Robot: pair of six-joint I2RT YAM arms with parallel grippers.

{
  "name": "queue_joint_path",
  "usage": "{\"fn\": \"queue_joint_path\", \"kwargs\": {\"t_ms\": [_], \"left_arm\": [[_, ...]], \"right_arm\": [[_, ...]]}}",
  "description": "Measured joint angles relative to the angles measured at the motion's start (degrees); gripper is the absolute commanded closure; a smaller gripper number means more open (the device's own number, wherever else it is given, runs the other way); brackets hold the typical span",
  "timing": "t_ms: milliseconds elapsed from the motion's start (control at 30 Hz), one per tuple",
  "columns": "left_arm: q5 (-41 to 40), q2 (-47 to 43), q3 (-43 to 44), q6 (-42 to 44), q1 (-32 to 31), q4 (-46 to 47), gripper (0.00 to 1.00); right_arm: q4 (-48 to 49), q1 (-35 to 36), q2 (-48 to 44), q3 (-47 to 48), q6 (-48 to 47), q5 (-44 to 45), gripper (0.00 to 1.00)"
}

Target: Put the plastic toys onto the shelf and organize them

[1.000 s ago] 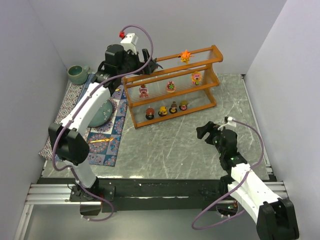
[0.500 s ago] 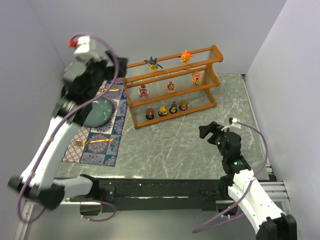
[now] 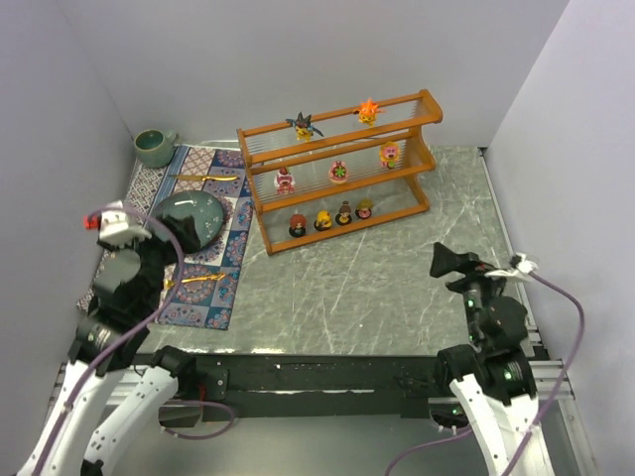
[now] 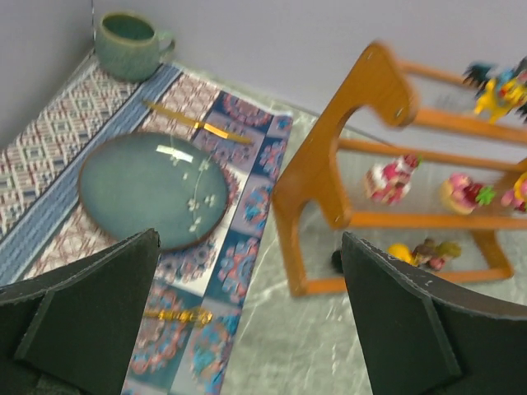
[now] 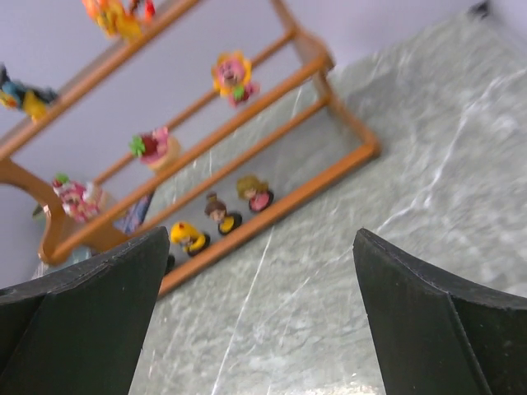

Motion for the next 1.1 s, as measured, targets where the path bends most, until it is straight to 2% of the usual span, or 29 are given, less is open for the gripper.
{"fn": "queue_joint_path", "kwargs": {"t_ms": [167,300,533,833,1100], "left_arm": [[-0.17,-10.51,-8.68,-1.92,0.00,-1.77,0.03],[-0.28,-15.87,-11.87,-2.25,0.00,-1.75,0.03],[-1.84,-17.55,-11.87,-2.84,1.55,-1.05,0.03],[-0.90,-19.61,-12.83,-2.84,10.08,0.72,0.03],[-0.90,-19.63,-12.85,-2.84,10.80,1.53,0.03]], "right_arm": [[-5.42,0.00,-4.85,4.61,-1.99,3.52,0.00],[-7.41,0.00,-5.77,5.88,-3.28,5.68,0.00],[-10.91,0.00,-5.77,5.92,-4.76,7.04,0.00],[-11.28,0.00,-5.77,5.92,-5.20,7.30,0.00],[-11.28,0.00,-5.77,5.92,-5.25,7.26,0.00]]}}
